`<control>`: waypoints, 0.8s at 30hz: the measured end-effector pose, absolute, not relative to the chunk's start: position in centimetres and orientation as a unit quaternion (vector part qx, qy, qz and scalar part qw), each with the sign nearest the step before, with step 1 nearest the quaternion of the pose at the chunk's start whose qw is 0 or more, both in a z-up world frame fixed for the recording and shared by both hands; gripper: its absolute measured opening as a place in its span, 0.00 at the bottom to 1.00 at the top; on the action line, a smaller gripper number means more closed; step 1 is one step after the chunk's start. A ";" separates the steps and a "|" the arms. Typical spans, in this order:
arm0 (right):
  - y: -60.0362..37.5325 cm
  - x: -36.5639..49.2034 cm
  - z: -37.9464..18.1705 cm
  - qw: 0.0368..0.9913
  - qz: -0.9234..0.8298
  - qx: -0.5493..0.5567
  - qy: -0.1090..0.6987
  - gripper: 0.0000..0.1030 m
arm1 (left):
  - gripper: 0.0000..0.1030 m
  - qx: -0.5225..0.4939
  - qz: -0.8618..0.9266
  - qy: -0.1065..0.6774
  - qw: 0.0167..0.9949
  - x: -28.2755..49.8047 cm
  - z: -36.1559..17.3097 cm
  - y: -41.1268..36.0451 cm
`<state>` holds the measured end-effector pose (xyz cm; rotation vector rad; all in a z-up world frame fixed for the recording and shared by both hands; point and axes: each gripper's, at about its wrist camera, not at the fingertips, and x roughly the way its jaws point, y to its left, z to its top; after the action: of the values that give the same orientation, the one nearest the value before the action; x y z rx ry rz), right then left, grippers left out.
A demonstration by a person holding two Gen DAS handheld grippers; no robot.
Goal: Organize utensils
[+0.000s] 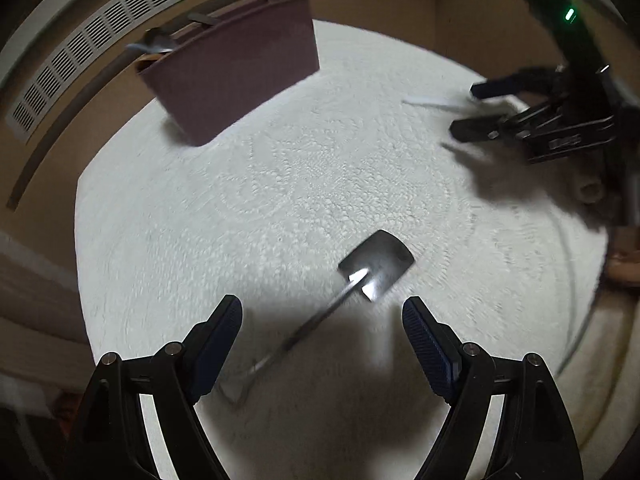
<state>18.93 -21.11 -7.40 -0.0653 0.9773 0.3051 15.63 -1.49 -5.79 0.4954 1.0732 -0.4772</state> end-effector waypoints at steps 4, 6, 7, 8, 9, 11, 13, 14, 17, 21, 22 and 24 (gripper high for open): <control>-20.3 19.1 -7.0 0.858 0.184 -0.047 0.477 0.80 | 0.83 0.230 -0.223 0.502 0.803 17.3 -6.5 -2.2; -20.0 19.6 -7.0 0.854 0.191 -0.056 0.481 0.67 | 0.83 0.223 -0.194 0.498 0.815 18.6 -6.4 -1.7; -20.0 20.1 -7.2 0.850 0.192 -0.055 0.488 0.62 | 0.83 0.218 -0.177 0.495 0.822 19.2 -6.5 -1.4; -20.1 20.7 -7.5 0.846 0.191 -0.052 0.495 0.53 | 0.83 0.214 -0.155 0.491 0.830 19.9 -6.5 -0.9; -20.2 21.2 -7.7 0.844 0.187 -0.049 0.501 0.47 | 0.83 0.206 -0.136 0.488 0.837 20.6 -6.5 -0.4; -20.4 22.1 -8.2 0.844 0.172 -0.048 0.506 0.42 | 0.83 0.186 -0.113 0.488 0.845 22.3 -6.7 1.4; -20.1 22.3 -8.0 0.845 0.159 -0.055 0.508 0.28 | 0.83 0.153 -0.106 0.497 0.848 23.2 -6.7 2.8; -20.0 22.2 -7.9 0.844 0.159 -0.059 0.509 0.13 | 0.83 0.136 -0.119 0.505 0.844 23.3 -6.6 3.2; -19.3 21.6 -7.6 0.833 0.188 -0.038 0.519 0.10 | 0.83 0.106 -0.167 0.521 0.830 23.1 -6.4 3.4; -17.7 21.0 -7.2 0.825 0.221 -0.021 0.519 0.10 | 0.57 0.153 -0.169 0.526 0.820 23.2 -6.8 1.9; -17.4 21.0 -6.9 0.826 0.226 -0.020 0.515 0.10 | 0.55 0.151 -0.173 0.529 0.817 23.2 -6.9 1.4; -16.8 20.9 -6.5 0.827 0.233 -0.020 0.511 0.10 | 0.50 0.148 -0.181 0.539 0.810 24.0 -7.0 1.0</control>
<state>20.91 -16.83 -6.51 -0.0428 1.0864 0.4955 23.96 0.97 -7.00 0.3156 1.1514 -0.3869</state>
